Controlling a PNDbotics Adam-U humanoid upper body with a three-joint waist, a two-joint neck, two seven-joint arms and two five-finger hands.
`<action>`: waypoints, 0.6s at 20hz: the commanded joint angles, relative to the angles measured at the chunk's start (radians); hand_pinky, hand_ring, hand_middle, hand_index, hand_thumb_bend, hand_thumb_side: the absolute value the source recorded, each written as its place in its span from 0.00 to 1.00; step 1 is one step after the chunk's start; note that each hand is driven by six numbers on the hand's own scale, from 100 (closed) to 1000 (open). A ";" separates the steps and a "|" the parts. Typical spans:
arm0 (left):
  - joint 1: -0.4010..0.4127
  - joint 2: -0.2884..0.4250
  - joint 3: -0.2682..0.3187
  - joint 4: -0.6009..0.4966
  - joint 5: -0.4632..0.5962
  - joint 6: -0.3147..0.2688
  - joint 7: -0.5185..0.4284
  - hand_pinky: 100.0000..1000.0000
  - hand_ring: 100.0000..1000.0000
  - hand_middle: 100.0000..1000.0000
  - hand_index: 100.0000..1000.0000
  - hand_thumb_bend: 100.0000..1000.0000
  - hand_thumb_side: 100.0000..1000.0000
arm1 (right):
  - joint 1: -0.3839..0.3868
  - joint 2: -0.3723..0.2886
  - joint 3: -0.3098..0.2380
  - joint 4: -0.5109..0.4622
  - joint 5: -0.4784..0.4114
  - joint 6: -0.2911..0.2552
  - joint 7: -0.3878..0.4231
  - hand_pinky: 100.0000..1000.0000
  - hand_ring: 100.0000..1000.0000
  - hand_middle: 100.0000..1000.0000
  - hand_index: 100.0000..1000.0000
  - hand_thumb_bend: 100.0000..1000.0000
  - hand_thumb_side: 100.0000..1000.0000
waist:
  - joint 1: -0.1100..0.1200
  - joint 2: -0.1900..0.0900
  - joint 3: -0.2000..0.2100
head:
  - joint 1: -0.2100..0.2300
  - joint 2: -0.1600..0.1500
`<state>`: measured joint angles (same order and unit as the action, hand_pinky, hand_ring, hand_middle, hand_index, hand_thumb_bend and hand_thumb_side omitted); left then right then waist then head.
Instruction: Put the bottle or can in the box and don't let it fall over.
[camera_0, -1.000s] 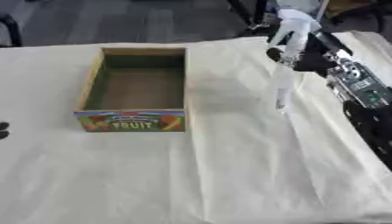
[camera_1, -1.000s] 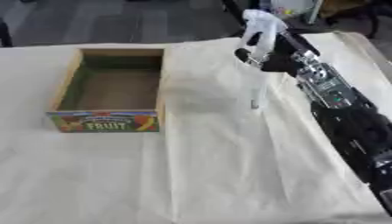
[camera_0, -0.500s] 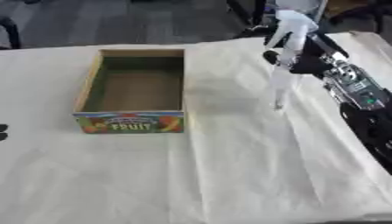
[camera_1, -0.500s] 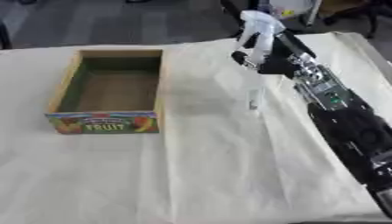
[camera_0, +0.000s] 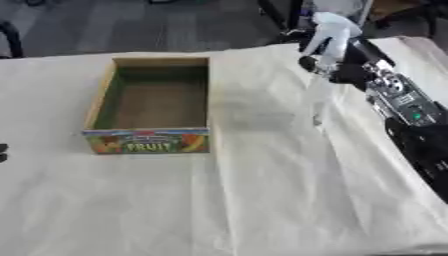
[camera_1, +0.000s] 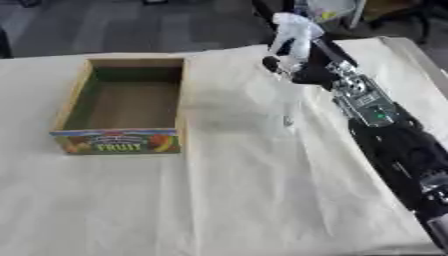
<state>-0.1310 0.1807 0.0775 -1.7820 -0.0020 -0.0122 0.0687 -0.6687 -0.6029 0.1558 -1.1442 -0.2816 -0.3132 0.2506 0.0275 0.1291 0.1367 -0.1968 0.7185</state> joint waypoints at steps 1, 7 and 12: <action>-0.005 0.009 0.001 -0.017 -0.001 -0.003 -0.002 0.69 0.63 0.73 0.82 0.40 0.74 | -0.025 -0.019 -0.003 -0.014 0.007 -0.001 -0.005 0.84 0.74 0.64 0.96 0.41 0.23 | -0.001 -0.010 0.000 | -0.005 -0.007; -0.004 0.009 0.000 -0.017 0.000 -0.003 -0.002 0.69 0.64 0.73 0.82 0.40 0.74 | -0.031 -0.017 -0.002 -0.011 0.013 0.000 -0.006 0.84 0.74 0.64 0.96 0.41 0.23 | -0.001 -0.010 0.000 | -0.007 -0.006; -0.005 0.008 0.000 -0.017 0.000 -0.003 -0.002 0.69 0.64 0.73 0.82 0.40 0.74 | -0.030 -0.019 0.000 -0.016 0.012 -0.001 -0.005 0.84 0.74 0.63 0.96 0.41 0.22 | -0.001 -0.010 0.002 | -0.008 -0.008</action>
<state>-0.1309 0.1771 0.0774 -1.7820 -0.0017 -0.0123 0.0684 -0.6771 -0.6027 0.1613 -1.1442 -0.2729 -0.3131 0.2479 0.0278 0.1291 0.1375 -0.2036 0.7185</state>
